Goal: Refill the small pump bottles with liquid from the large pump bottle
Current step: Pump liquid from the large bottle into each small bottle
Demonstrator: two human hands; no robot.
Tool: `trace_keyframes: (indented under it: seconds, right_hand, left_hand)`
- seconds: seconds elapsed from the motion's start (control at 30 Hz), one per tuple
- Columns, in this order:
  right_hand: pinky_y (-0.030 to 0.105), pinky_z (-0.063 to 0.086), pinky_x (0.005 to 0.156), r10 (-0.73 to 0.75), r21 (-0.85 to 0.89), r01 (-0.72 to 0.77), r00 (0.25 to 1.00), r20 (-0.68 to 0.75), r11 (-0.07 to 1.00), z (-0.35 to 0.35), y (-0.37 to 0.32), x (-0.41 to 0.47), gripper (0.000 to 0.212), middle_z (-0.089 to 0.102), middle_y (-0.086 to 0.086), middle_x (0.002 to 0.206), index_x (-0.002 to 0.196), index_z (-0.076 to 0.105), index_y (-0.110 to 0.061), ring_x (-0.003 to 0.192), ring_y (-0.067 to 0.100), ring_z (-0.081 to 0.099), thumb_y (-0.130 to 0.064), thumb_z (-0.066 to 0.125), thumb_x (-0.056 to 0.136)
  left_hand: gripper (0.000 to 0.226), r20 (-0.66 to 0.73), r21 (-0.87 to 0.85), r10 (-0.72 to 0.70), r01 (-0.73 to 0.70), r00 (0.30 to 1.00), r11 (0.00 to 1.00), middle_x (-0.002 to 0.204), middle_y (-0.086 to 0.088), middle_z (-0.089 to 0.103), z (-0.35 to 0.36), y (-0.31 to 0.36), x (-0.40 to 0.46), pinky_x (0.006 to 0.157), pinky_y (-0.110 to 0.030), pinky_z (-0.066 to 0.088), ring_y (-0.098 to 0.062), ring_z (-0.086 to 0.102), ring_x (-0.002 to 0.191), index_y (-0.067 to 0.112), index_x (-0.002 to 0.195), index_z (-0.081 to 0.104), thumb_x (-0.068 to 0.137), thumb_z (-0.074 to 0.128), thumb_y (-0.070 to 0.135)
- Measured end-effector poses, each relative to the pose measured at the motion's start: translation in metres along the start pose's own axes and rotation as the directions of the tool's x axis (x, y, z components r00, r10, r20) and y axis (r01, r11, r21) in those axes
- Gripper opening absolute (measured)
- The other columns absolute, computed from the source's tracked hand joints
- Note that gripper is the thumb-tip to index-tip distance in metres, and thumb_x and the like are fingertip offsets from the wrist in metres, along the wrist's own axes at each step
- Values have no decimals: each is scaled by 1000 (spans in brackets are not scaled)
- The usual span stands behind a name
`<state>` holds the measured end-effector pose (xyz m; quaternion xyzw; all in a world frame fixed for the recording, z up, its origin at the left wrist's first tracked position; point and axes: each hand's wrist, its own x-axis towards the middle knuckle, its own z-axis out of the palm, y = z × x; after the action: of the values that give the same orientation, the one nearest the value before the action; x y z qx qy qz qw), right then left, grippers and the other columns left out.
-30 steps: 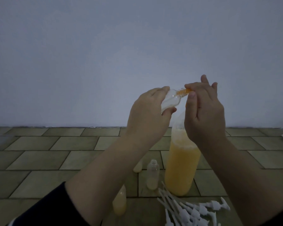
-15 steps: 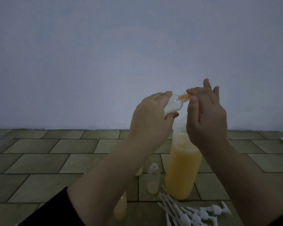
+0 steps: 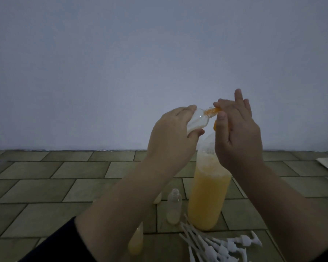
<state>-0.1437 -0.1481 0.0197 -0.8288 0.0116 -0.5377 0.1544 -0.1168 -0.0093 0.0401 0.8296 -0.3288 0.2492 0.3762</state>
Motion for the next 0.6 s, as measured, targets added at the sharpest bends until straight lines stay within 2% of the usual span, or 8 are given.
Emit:
trace_keyframes:
  seconds: [0.17, 0.3, 0.43, 0.6]
  right_hand:
    - [27, 11, 116, -58, -28, 59, 998, 26, 998, -13, -4, 12, 55, 58, 12, 130, 120, 60, -4, 138, 14, 24, -35, 19, 98]
    - [28, 12, 117, -51, -7, 51, 999, -17, 999, -6, -2, 10, 51, 58, 12, 129, 119, 59, -3, 139, 16, 25, -31, 22, 98]
    - [29, 14, 117, -17, 20, 18, 1000, -17, 1000, 0, 4, 1, 49, 58, 12, 128, 118, 60, -3, 139, 15, 26, -30, 23, 99]
    - [17, 6, 114, -52, -4, 52, 998, 25, 999, -8, -1, 6, 55, 56, 11, 131, 121, 59, -4, 136, 8, 21, -34, 19, 99]
  left_hand:
    - [56, -2, -13, 18, -18, 1000, 1000, 136, 3, 53, -8, 2, 5, 105, -33, 41, -14, 51, 120, 18, 137, 47, 86, 65, 32]
    - [55, -28, -17, 23, -24, 999, 1000, 135, 2, 54, -5, 2, 5, 104, -32, 42, -14, 52, 120, 17, 136, 48, 86, 65, 32]
    - [55, 11, 6, 11, -11, 1000, 1000, 137, 2, 53, 0, 1, 0, 107, -31, 38, -14, 49, 123, 17, 137, 47, 87, 64, 32]
    - [56, 19, 24, 12, -12, 1000, 1000, 135, 4, 54, -7, 0, 5, 103, -27, 39, -13, 51, 119, 19, 137, 47, 86, 65, 33]
